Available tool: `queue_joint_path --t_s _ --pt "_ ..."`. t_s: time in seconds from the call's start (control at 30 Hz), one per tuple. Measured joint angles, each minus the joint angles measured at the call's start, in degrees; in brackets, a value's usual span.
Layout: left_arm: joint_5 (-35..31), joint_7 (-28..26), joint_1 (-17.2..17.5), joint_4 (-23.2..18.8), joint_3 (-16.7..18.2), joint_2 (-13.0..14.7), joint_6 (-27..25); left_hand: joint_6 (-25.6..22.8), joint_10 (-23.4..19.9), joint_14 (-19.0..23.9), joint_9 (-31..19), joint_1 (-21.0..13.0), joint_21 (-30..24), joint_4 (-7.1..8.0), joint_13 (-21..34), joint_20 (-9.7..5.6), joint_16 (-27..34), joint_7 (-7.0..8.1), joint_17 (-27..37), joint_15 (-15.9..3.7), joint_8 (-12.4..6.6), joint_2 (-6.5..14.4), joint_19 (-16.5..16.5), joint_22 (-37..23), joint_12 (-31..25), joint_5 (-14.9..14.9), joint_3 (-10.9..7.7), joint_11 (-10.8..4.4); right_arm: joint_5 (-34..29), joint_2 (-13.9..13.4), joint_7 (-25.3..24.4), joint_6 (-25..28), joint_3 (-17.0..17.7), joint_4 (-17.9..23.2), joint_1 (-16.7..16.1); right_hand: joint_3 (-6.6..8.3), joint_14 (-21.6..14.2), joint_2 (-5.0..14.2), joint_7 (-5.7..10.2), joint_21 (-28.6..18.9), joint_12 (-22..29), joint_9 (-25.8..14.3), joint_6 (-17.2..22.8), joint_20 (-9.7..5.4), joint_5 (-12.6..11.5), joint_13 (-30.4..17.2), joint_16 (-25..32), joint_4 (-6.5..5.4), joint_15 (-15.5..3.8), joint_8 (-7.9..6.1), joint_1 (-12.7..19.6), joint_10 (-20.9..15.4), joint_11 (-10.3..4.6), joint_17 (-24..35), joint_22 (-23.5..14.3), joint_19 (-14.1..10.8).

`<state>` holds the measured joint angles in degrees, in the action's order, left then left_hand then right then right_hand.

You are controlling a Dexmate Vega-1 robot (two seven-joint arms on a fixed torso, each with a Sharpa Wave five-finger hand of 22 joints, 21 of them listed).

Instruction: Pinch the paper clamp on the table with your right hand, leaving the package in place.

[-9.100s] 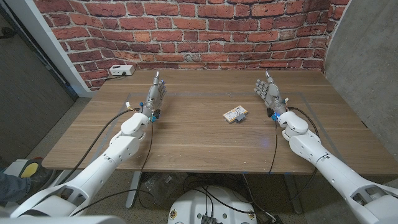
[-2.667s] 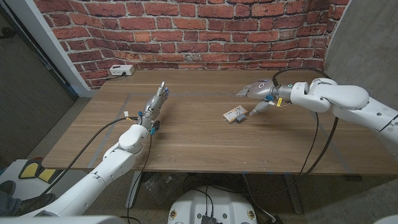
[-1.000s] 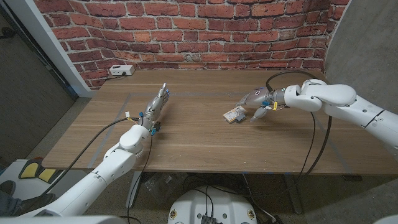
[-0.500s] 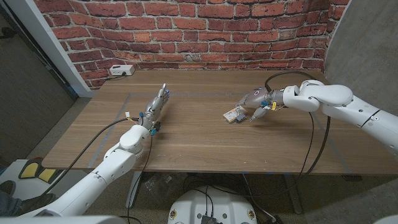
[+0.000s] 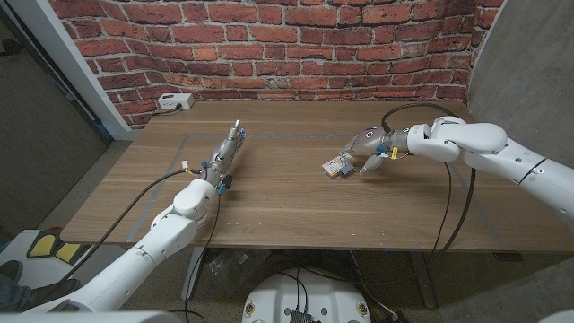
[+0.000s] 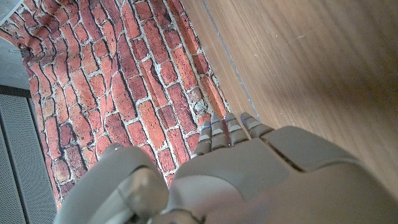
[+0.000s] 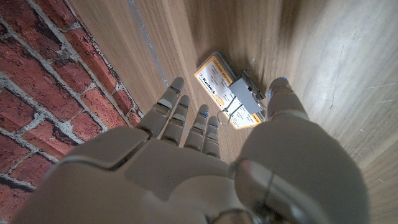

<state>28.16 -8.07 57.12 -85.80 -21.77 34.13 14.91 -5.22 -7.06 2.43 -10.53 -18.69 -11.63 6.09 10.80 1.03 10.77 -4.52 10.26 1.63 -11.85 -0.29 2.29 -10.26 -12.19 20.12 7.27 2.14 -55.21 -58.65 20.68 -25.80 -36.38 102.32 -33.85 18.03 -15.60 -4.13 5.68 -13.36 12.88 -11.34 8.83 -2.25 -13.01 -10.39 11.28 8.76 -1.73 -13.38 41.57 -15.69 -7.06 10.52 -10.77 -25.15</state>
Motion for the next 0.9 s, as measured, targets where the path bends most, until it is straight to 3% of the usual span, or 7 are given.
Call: queue_joint_path --t_s 0.47,0.9 --pt "0.28 0.59 -0.71 0.87 -0.18 -0.16 0.03 -0.22 0.00 -0.03 0.00 -0.50 0.00 -0.25 0.00 0.00 0.00 0.22 0.00 -0.03 0.00 -0.50 0.00 0.00 0.00 0.00 0.24 0.00 -0.01 0.38 -0.62 -0.48 -0.54 -0.84 0.52 0.48 -1.66 0.24 0.76 -0.33 0.55 0.01 2.14 -0.21 -0.35 0.00 0.00 -0.16 -0.44 -0.83 0.82 -2.51 -1.47 0.00 0.00 -0.84" --pt "0.32 0.79 -1.03 1.10 -0.42 -0.33 0.03 -0.22 0.00 -0.21 0.00 -0.16 0.23 -0.25 -0.01 0.31 0.00 0.22 0.00 -0.21 0.00 0.18 0.31 0.00 0.00 -0.22 0.24 0.00 -0.17 0.62 -2.31 -0.46 -0.87 -1.40 0.43 0.63 -3.26 0.76 1.49 -0.63 0.55 0.01 3.67 -0.47 -0.67 0.00 0.00 0.00 -0.63 -1.13 1.35 -4.03 -1.77 0.00 0.00 -1.90"
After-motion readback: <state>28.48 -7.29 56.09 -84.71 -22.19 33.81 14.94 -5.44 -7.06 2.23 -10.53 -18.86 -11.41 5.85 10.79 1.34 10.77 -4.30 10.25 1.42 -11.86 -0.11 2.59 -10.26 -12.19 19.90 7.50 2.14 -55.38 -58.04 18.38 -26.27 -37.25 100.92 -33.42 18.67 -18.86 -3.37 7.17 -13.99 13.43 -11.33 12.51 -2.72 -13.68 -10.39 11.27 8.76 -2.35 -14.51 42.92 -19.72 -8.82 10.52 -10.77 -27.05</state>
